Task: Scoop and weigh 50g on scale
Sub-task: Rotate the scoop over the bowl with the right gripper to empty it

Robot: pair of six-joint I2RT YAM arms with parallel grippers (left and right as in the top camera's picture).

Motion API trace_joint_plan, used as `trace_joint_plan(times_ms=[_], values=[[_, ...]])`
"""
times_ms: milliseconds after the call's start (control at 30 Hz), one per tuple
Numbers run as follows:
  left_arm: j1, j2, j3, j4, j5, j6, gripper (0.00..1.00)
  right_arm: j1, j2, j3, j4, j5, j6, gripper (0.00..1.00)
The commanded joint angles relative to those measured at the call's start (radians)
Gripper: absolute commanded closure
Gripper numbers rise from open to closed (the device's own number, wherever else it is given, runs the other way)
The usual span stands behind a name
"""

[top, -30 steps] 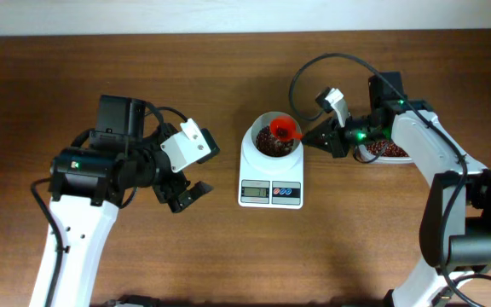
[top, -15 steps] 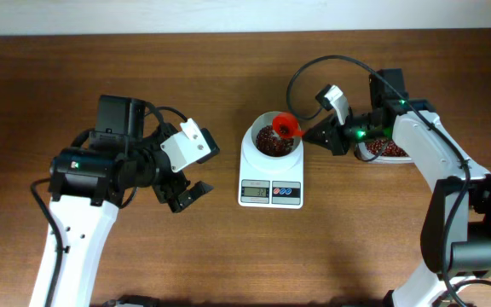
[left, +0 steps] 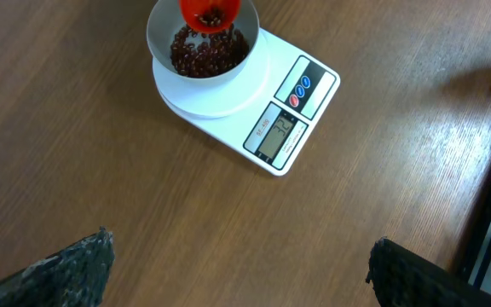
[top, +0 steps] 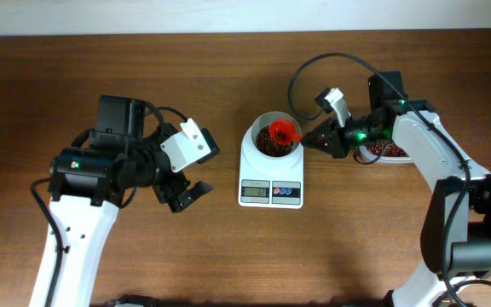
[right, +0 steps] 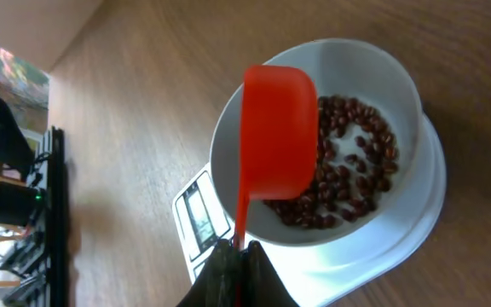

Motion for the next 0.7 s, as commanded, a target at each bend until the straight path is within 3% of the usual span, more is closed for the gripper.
trace_joint_plan(times_ms=[0,33,100,167,267,433,667], values=[[-0.001,-0.003,0.003,-0.001,0.003,-0.006,0.01,0.011,-0.032,0.006,-0.041,-0.104,-0.166,0.96],[-0.001,-0.003,0.003,-0.001,0.003,-0.006,0.01,0.011,-0.032,0.006,-0.009,-0.058,-0.154,0.96],[-0.001,-0.003,0.003,-0.001,0.003,-0.006,0.01,0.011,-0.032,0.007,0.082,0.013,0.034,0.96],[-0.001,-0.003,0.003,-0.001,0.003,-0.006,0.01,0.011,-0.036,0.014,0.051,-0.095,-0.04,0.96],[-0.001,-0.003,0.003,-0.001,0.003,-0.006,0.01,0.012,-0.051,0.021,0.038,-0.022,-0.048,0.96],[-0.001,-0.003,0.003,-0.001,0.003,-0.006,0.01,0.031,-0.167,0.04,0.027,0.186,-0.048,0.96],[-0.001,-0.003,0.003,-0.001,0.003,-0.006,0.01,0.216,-0.189,0.04,0.021,0.627,-0.033,0.96]])
